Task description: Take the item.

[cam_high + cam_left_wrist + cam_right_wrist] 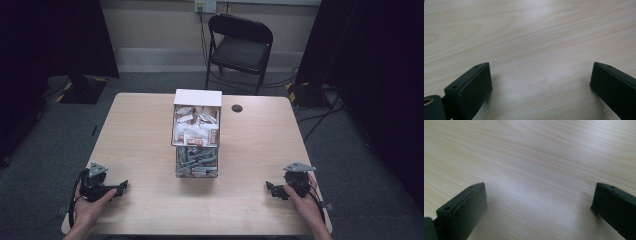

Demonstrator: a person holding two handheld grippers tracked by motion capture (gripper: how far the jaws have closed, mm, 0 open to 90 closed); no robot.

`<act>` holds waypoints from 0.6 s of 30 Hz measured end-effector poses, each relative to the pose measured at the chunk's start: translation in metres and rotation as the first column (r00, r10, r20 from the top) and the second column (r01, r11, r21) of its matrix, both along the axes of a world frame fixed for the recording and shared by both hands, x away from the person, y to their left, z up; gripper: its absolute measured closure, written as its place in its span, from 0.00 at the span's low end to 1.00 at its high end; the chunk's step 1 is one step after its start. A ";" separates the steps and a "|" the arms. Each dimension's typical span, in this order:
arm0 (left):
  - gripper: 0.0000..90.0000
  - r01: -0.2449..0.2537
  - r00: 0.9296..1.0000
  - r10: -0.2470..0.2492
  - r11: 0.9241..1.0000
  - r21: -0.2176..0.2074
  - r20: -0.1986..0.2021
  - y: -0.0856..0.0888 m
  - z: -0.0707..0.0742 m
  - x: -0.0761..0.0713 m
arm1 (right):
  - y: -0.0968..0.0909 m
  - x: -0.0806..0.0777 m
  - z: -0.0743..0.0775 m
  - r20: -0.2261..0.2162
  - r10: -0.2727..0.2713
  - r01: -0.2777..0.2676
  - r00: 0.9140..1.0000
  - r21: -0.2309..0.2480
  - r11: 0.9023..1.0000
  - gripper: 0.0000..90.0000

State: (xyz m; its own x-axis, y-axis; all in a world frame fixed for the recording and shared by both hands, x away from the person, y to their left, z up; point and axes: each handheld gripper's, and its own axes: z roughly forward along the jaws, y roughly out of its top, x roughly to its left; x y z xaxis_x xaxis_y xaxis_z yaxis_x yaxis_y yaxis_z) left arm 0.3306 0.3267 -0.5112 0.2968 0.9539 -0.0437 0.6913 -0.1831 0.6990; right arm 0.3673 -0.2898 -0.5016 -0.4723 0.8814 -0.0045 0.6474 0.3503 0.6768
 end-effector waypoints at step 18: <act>0.20 0.005 1.000 -0.005 1.000 -0.007 -0.010 -0.006 0.006 -0.001 | 0.000 0.000 0.000 -0.001 -0.003 0.003 1.000 0.001 1.000 0.00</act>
State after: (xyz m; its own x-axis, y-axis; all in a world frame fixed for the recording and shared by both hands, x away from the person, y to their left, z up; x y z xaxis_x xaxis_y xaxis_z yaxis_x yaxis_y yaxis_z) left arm 0.3296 0.3210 -0.5053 0.3014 0.9520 -0.0528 0.6973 -0.1822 0.6932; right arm 0.3668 -0.2897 -0.5015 -0.4701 0.8826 -0.0033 0.6488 0.3481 0.6767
